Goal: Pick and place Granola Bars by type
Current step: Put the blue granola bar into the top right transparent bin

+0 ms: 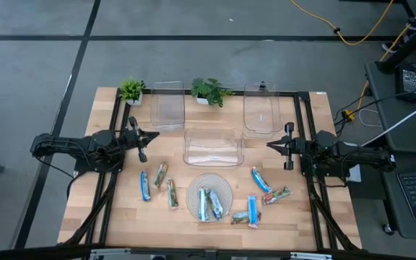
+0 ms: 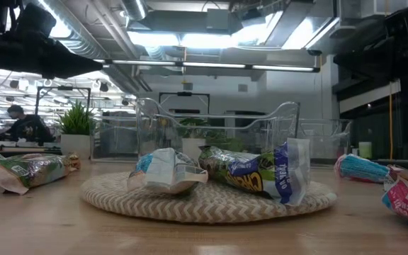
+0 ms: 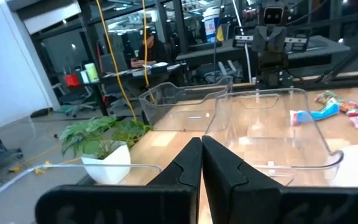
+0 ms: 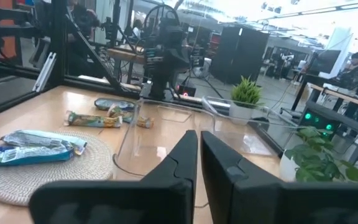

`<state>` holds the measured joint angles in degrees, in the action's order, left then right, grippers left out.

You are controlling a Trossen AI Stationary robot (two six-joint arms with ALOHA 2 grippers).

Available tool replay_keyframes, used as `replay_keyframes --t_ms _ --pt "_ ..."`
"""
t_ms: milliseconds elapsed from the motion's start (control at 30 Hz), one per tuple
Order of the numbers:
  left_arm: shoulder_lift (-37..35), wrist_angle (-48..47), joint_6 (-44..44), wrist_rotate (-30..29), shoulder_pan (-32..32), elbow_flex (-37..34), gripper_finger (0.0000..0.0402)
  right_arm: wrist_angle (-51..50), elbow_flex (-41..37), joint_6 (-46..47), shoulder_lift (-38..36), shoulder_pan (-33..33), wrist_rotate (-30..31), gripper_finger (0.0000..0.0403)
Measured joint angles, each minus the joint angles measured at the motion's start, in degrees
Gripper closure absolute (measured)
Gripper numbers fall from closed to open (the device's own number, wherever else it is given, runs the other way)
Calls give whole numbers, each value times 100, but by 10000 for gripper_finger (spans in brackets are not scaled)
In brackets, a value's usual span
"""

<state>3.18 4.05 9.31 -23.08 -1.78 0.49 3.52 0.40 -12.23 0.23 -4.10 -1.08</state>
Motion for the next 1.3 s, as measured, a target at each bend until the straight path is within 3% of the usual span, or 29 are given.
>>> replay_keyframes --t_ms 200,400,800,1100,1300 --pt "0 -142 -553 26 0 55 395 96 0 174 0 0 -2 379" --pt "317 -969 -1024 65 -3 858 395 181 -2 468 0 -1 -45 379" --pt "2577 -2992 -1727 139 -427 3012 395 899 0 445 0 0 -138 375" --pt "4050 -4987 -2846 582 -701 4505 370 739 0 440 99 0 435 281" --pt "4476 -5766 -3719 1149 -868 4778 322 791 0 451 266 0 713 212"
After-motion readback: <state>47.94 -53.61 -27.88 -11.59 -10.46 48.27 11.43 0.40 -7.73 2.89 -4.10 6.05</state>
